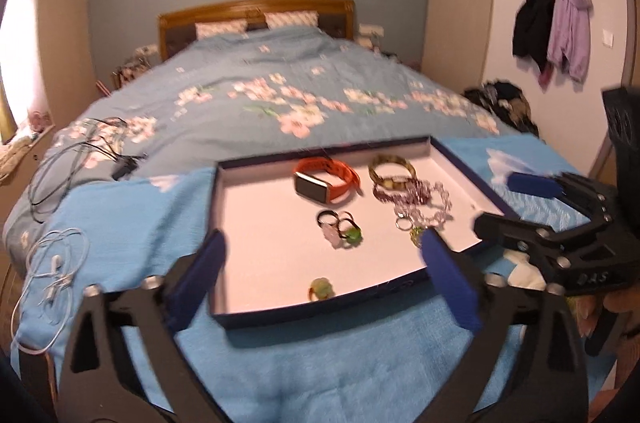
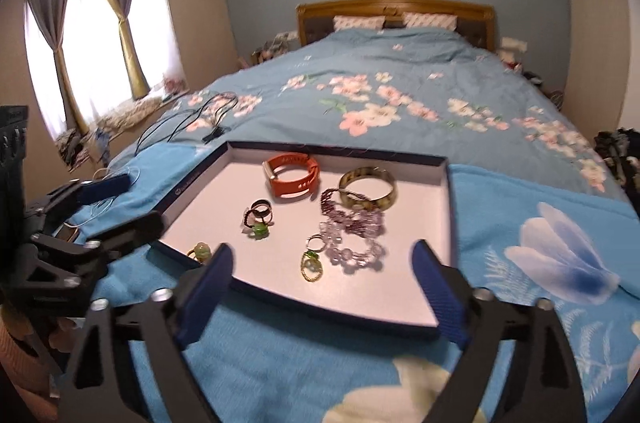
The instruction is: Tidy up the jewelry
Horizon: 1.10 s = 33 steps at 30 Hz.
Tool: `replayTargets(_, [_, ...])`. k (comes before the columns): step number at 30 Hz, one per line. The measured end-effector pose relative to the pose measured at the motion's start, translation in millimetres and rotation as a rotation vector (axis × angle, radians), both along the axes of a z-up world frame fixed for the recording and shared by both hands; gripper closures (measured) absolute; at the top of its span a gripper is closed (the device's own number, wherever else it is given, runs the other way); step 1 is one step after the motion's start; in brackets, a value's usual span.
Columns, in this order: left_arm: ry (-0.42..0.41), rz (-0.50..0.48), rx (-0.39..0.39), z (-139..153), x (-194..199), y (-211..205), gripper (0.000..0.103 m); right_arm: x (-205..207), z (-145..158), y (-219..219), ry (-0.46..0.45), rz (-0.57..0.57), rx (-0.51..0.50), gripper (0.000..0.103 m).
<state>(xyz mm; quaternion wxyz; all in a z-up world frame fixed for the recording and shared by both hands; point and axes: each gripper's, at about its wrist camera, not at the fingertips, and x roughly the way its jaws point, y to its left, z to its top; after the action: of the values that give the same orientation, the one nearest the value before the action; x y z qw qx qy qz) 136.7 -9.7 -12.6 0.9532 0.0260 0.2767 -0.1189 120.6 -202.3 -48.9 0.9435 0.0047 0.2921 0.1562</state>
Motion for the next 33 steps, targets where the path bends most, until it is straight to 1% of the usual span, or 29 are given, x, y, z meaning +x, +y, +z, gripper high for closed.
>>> replayTargets(1, [-0.012, 0.009, -0.002, 2.7, -4.9, 2.6, 0.005, -10.3, 1.7, -2.1, -0.032, -0.02, 0.003, 0.007])
replayTargets(4, [-0.068, 0.054, 0.004, 8.3, -27.0, 9.6, 0.005, -29.0, 3.0, -4.7, -0.076, -0.054, 0.009, 0.007])
replayTargets(6, [-0.088, 0.089, 0.0, 10.5, -38.7, 15.0, 0.005, -39.2, 1.6, -4.9, -0.101, -0.071, 0.016, 0.007])
replayTargets(8, [-0.11, 0.115, -0.009, 11.9, -48.9, 18.7, 0.005, -47.7, 0.5, -2.5, -0.123, -0.086, -0.006, 0.007])
replayTargets(11, [-0.144, 0.153, 0.0, 11.7, -65.8, 23.0, 0.005, -60.9, 0.5, 0.1, -0.17, -0.101, -0.033, 0.007])
replayTargets(14, [-0.167, 0.167, -0.011, 11.4, -81.1, 25.7, 0.005, -71.8, 2.1, 0.5, -0.203, -0.113, -0.032, 0.007])
replayTargets(16, [-0.18, 0.166, -0.018, 12.3, -88.2, 26.0, 0.005, -76.7, 3.3, 0.1, -0.21, -0.107, -0.018, 0.007])
replayTargets(20, [-0.238, 0.183, -0.014, 16.3, -106.4, 25.3, 0.005, -85.7, 4.3, 2.3, -0.232, -0.103, -0.016, 0.007])
replayTargets(23, [-0.267, 0.188, -0.018, 18.6, -118.7, 26.6, 0.005, -87.6, 2.6, 4.2, -0.225, -0.1, -0.012, 0.007])
replayTargets(27, [-0.287, 0.187, -0.021, 20.2, -127.1, 25.1, 0.005, -92.3, 3.1, 8.4, -0.22, -0.088, -0.004, 0.007])
replayTargets(33, [-0.286, 0.191, -0.028, 22.8, -132.6, 23.7, 0.005, -98.0, 9.4, 11.4, -0.241, -0.077, 0.001, 0.007])
